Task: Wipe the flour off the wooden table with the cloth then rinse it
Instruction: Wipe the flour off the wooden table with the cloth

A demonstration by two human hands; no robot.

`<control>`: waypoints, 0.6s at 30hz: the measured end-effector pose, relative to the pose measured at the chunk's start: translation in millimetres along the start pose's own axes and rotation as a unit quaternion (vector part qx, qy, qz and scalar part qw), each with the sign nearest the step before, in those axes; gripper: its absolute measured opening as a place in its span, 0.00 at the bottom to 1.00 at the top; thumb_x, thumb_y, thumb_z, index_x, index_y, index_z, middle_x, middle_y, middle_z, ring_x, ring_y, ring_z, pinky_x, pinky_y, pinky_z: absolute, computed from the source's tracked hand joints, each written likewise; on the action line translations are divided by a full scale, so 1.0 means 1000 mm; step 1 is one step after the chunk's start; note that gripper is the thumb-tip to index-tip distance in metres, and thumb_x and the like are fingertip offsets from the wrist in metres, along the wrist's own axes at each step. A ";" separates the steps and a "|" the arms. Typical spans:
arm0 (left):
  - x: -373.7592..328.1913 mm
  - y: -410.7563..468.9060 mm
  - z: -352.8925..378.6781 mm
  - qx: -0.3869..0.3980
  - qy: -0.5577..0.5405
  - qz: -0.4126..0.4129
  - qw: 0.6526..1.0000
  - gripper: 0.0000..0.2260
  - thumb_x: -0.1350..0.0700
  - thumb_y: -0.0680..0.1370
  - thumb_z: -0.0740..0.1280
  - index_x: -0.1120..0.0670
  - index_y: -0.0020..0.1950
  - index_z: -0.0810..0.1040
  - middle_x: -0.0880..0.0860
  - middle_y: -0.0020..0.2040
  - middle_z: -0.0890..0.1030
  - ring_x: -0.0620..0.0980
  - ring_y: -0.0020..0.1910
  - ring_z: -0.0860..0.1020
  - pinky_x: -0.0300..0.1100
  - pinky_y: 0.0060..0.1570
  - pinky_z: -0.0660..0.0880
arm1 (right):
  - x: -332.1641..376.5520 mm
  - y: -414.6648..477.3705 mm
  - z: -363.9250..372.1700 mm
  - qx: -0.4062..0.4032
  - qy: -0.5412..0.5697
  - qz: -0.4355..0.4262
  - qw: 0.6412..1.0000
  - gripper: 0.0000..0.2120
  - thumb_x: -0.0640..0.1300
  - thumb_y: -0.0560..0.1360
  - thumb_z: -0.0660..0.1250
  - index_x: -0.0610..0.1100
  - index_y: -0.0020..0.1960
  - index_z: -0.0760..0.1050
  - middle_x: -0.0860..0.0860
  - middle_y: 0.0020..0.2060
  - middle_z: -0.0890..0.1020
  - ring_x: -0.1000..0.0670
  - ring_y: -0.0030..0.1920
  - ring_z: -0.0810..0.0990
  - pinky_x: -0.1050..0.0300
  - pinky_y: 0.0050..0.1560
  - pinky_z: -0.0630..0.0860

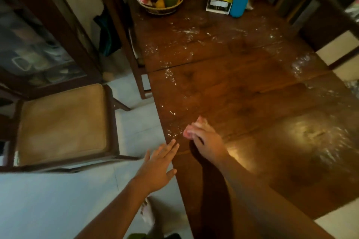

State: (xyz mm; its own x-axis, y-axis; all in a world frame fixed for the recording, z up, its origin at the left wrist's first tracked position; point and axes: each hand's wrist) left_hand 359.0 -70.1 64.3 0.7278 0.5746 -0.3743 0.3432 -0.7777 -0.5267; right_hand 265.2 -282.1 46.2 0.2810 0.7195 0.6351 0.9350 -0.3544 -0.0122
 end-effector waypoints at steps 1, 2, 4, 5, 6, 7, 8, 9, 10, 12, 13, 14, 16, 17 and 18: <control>0.011 0.000 -0.006 0.002 0.002 0.013 1.000 0.34 0.42 0.82 0.58 0.42 0.80 0.39 0.41 0.80 0.36 0.49 0.80 0.40 0.60 0.76 0.45 | 0.010 -0.008 0.005 0.023 0.006 -0.026 0.999 0.10 0.41 0.81 0.64 0.54 0.56 0.80 0.58 0.61 0.79 0.64 0.66 0.69 0.52 0.74 0.66; 0.021 0.000 -0.011 0.002 -0.004 0.025 1.000 0.33 0.44 0.82 0.59 0.42 0.81 0.42 0.41 0.80 0.39 0.50 0.80 0.41 0.58 0.77 0.46 | 0.015 -0.017 0.008 0.040 0.012 -0.044 0.998 0.11 0.40 0.80 0.65 0.54 0.56 0.81 0.59 0.60 0.79 0.64 0.66 0.71 0.52 0.75 0.65; 0.037 0.000 -0.024 -0.009 -0.040 0.051 0.998 0.31 0.46 0.82 0.61 0.42 0.81 0.49 0.41 0.81 0.44 0.49 0.80 0.44 0.51 0.77 0.49 | 0.013 -0.035 0.011 0.055 0.015 -0.029 0.998 0.14 0.39 0.79 0.67 0.54 0.59 0.81 0.60 0.63 0.79 0.66 0.68 0.69 0.54 0.76 0.63; 0.041 0.001 -0.031 -0.015 -0.060 0.066 0.996 0.30 0.48 0.82 0.62 0.42 0.80 0.51 0.40 0.81 0.46 0.47 0.79 0.45 0.48 0.76 0.51 | 0.012 -0.043 0.010 0.057 0.013 0.003 0.998 0.15 0.39 0.79 0.68 0.55 0.61 0.81 0.62 0.65 0.78 0.68 0.70 0.66 0.56 0.77 0.63; 0.043 0.003 -0.038 -0.022 -0.076 0.078 0.994 0.29 0.50 0.82 0.62 0.42 0.80 0.53 0.40 0.81 0.48 0.46 0.79 0.47 0.46 0.75 0.52 | 0.011 -0.049 0.007 0.045 0.014 0.035 0.998 0.16 0.40 0.80 0.68 0.57 0.63 0.80 0.64 0.67 0.76 0.71 0.71 0.63 0.58 0.77 0.62; 0.045 0.006 -0.045 -0.028 -0.089 0.086 0.992 0.29 0.51 0.82 0.63 0.42 0.80 0.54 0.41 0.81 0.49 0.46 0.79 0.47 0.45 0.75 0.54 | 0.009 -0.053 0.006 0.022 0.017 0.062 0.998 0.17 0.41 0.80 0.67 0.57 0.65 0.78 0.66 0.67 0.74 0.71 0.72 0.62 0.60 0.76 0.63; 0.045 0.009 -0.053 -0.033 -0.098 0.092 0.990 0.29 0.52 0.82 0.63 0.42 0.80 0.54 0.41 0.81 0.49 0.47 0.79 0.48 0.46 0.75 0.54 | 0.009 -0.052 0.007 -0.007 0.017 0.090 0.996 0.19 0.41 0.81 0.67 0.57 0.68 0.75 0.65 0.68 0.73 0.68 0.73 0.64 0.59 0.75 0.64; 0.045 0.013 -0.060 -0.036 -0.103 0.094 0.990 0.30 0.53 0.82 0.63 0.43 0.80 0.54 0.42 0.81 0.49 0.48 0.79 0.48 0.48 0.76 0.55 | 0.008 -0.049 0.008 -0.039 0.019 0.122 0.992 0.20 0.42 0.81 0.66 0.57 0.71 0.72 0.63 0.69 0.74 0.63 0.73 0.67 0.59 0.74 0.67; 0.044 0.018 -0.065 -0.036 -0.101 0.095 0.990 0.30 0.53 0.82 0.64 0.43 0.81 0.54 0.43 0.81 0.49 0.49 0.79 0.48 0.49 0.76 0.56 | 0.008 -0.043 0.011 -0.077 0.016 0.154 0.985 0.21 0.43 0.81 0.66 0.56 0.72 0.71 0.60 0.70 0.75 0.59 0.73 0.70 0.59 0.73 0.69; 0.043 0.025 -0.076 -0.023 -0.082 0.086 0.993 0.31 0.52 0.82 0.64 0.44 0.81 0.52 0.46 0.82 0.48 0.51 0.79 0.48 0.52 0.77 0.55 | 0.014 -0.031 0.024 -0.133 -0.008 0.201 0.970 0.17 0.44 0.82 0.65 0.54 0.70 0.73 0.55 0.70 0.75 0.52 0.74 0.70 0.59 0.73 0.67; 0.043 0.028 -0.080 -0.015 -0.069 0.081 0.994 0.32 0.52 0.81 0.64 0.45 0.81 0.51 0.48 0.82 0.47 0.52 0.79 0.47 0.52 0.76 0.55 | 0.020 -0.028 0.033 -0.143 -0.022 0.210 0.967 0.16 0.45 0.82 0.63 0.55 0.68 0.75 0.54 0.71 0.74 0.51 0.75 0.68 0.57 0.74 0.65; 0.042 0.032 -0.085 -0.007 -0.056 0.077 0.995 0.33 0.52 0.81 0.65 0.45 0.81 0.50 0.50 0.82 0.46 0.53 0.79 0.47 0.52 0.76 0.55 | 0.025 -0.029 0.040 -0.141 -0.029 0.204 0.968 0.15 0.46 0.82 0.63 0.56 0.67 0.75 0.54 0.72 0.72 0.51 0.75 0.67 0.55 0.75 0.65; 0.041 0.039 -0.094 0.001 -0.040 0.075 0.996 0.33 0.52 0.81 0.64 0.46 0.81 0.49 0.52 0.82 0.46 0.55 0.79 0.47 0.52 0.76 0.54 | 0.035 -0.040 0.047 -0.106 -0.028 0.162 0.981 0.15 0.47 0.82 0.63 0.56 0.68 0.75 0.55 0.73 0.71 0.56 0.75 0.64 0.54 0.75 0.64; 0.040 0.043 -0.098 0.004 -0.036 0.076 0.996 0.33 0.52 0.81 0.64 0.46 0.82 0.49 0.52 0.82 0.46 0.55 0.79 0.47 0.53 0.77 0.55 | 0.036 -0.048 0.045 -0.082 -0.027 0.132 0.987 0.15 0.47 0.82 0.63 0.56 0.68 0.75 0.56 0.73 0.71 0.59 0.75 0.63 0.55 0.76 0.64; 0.040 0.047 -0.102 0.007 -0.032 0.077 0.996 0.33 0.52 0.81 0.64 0.46 0.82 0.49 0.52 0.82 0.47 0.55 0.79 0.46 0.55 0.77 0.55 | 0.035 -0.055 0.040 -0.064 -0.033 0.105 0.992 0.16 0.48 0.82 0.63 0.56 0.69 0.75 0.57 0.72 0.73 0.61 0.74 0.63 0.54 0.76 0.65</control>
State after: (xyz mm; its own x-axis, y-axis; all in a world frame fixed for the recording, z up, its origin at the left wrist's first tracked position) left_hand 464.6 -109.4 102.7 0.7313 0.4638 -0.5001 0.2211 -0.8548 -0.4695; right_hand 232.2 -213.1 38.3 0.4837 0.6587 0.5764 0.8205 -0.5704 -0.0368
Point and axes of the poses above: each hand's wrist, its own y-axis towards the middle knuckle, its own z-axis out of the palm, x = y × z
